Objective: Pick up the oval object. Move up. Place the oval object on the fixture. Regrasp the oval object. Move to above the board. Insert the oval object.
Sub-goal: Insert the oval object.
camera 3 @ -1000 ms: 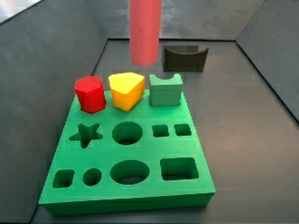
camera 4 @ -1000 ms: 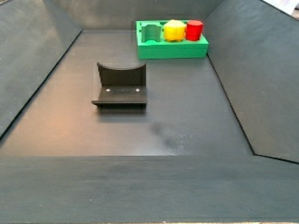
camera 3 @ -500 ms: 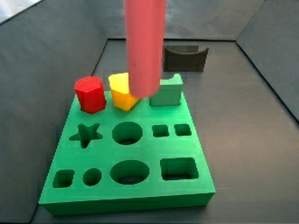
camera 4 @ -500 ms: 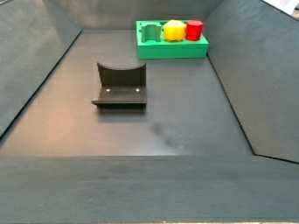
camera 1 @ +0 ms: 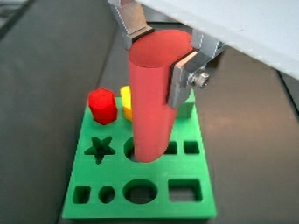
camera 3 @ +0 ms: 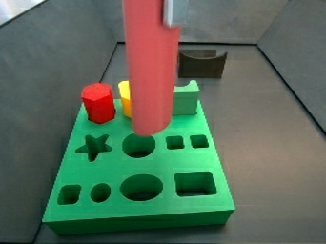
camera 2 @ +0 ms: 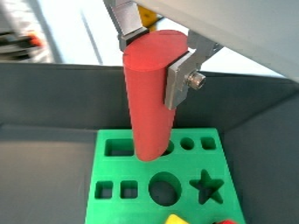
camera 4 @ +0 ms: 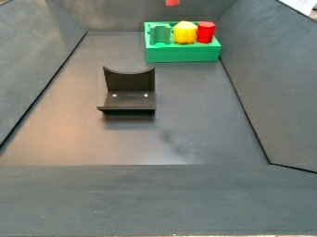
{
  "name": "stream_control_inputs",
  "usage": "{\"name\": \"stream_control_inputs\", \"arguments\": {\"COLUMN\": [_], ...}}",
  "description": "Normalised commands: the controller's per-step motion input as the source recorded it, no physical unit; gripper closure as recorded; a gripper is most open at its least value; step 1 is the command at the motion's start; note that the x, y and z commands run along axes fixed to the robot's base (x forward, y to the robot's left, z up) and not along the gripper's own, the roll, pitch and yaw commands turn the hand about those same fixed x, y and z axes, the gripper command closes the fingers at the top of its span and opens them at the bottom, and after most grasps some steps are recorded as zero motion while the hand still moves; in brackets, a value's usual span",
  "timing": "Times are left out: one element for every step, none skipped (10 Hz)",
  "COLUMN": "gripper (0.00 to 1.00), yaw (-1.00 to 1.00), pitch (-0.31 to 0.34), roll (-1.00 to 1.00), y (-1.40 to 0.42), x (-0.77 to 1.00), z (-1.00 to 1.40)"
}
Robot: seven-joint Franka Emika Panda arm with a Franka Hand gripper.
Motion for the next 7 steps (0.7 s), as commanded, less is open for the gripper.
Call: {"name": "stream_control_inputs", "arguments": {"gripper": [1.00,1.00,1.00,1.00,1.00,1.00,1.00], "yaw": [-0.96,-0.95,-0.94,-0.93,-0.93,-0.95,-0.95], "pitch": [0.000,0.000,0.000,0.000,0.000,0.000,0.000], "roll": [0.00,0.00,0.00,0.00,0.00,0.00,0.00], "y": [-0.16,-0.17,-0.19,-0.19,-0.19,-0.16,-0.15], "x": [0.00,0.00,0.00,0.00,0.00,0.00,0.00], "z": [-0.33,-0.37,-0.41,-0.41,-0.41,-0.38,-0.36]}}
